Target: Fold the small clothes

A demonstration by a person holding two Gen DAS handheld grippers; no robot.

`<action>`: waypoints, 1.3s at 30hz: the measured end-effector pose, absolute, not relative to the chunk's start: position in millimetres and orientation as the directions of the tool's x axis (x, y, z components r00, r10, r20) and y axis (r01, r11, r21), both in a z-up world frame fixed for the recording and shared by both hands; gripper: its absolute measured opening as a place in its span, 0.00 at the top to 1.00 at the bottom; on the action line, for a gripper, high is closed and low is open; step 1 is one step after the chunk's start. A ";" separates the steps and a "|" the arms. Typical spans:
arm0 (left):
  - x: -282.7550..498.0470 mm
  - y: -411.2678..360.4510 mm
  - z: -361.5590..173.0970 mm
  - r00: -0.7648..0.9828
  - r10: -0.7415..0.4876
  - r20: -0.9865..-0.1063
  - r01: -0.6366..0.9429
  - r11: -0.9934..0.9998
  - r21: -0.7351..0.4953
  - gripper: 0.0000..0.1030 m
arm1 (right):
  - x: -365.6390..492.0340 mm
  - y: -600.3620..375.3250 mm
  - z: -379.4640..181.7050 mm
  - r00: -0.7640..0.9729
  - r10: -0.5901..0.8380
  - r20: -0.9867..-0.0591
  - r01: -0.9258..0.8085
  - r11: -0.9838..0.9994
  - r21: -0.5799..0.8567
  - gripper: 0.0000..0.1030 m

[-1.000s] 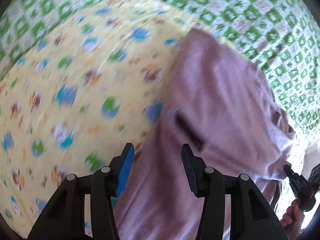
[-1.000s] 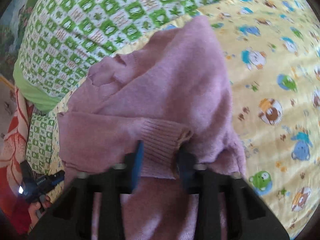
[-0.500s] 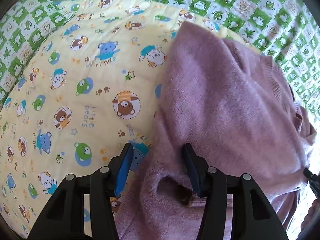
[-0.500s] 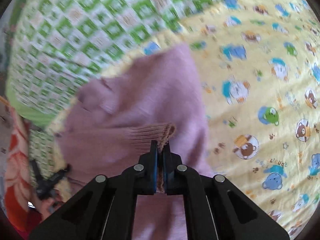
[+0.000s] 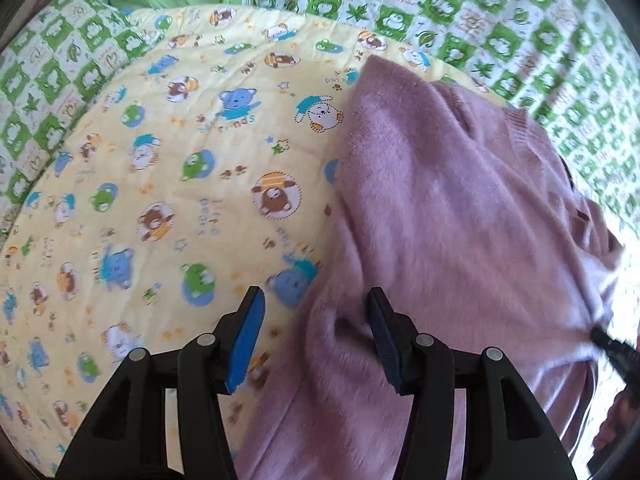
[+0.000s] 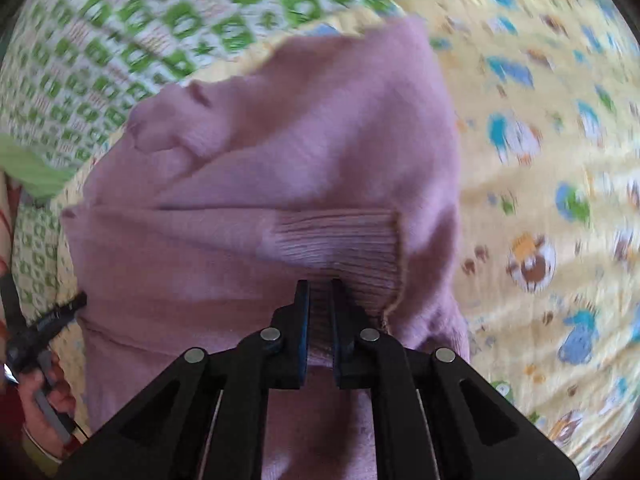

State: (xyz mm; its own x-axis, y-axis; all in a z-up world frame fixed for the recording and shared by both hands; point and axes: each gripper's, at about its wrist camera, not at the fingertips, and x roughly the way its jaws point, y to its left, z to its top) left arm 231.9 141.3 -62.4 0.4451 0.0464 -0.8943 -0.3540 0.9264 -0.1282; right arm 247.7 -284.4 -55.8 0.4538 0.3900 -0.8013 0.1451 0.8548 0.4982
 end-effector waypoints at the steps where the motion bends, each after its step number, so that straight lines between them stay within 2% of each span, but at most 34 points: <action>1: 222.7 141.8 -58.7 0.447 0.049 -0.893 -0.346 0.930 -0.122 0.44 | 240.8 -289.1 -52.5 0.474 0.399 -0.785 0.159 0.838 0.522 0.90; 3: 201.5 143.6 -55.7 0.436 0.045 -0.899 -0.329 0.937 -0.113 0.43 | 223.5 -291.2 -37.6 0.508 0.363 -0.781 0.145 0.858 0.493 0.86; 5: 179.5 146.0 -55.5 0.424 0.027 -0.905 -0.319 0.940 -0.121 0.43 | 205.1 -291.6 -26.9 0.527 0.353 -0.773 0.132 0.865 0.485 0.63; 7: 153.6 150.7 -58.8 0.412 0.003 -0.911 -0.313 0.940 -0.139 0.40 | 187.7 -296.6 -19.9 0.539 0.347 -0.768 0.138 0.862 0.487 0.58; 15: 60.9 160.8 -81.7 0.338 -0.070 -0.939 -0.306 0.935 -0.180 0.35 | 101.6 -307.0 -21.5 0.541 0.319 -0.778 0.170 0.865 0.473 0.58; 21: 10.1 166.6 -85.6 0.347 -0.152 -0.926 -0.306 0.915 -0.264 0.31 | 41.5 -306.8 -33.1 0.512 0.320 -0.797 0.206 0.855 0.476 0.58; 39: -59.5 147.6 -90.3 0.307 -0.188 -0.933 -0.198 0.946 -0.255 0.23 | -69.7 -290.7 -52.7 0.486 0.341 -0.805 0.262 0.821 0.507 0.55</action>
State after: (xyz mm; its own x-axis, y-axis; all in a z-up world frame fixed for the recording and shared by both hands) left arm -59.5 147.6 -90.3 0.3066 -0.1877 -0.9332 -0.1983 0.9463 -0.2555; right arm -69.7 -290.7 -52.7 0.4861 0.3410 -0.8046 0.2625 0.8212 0.5066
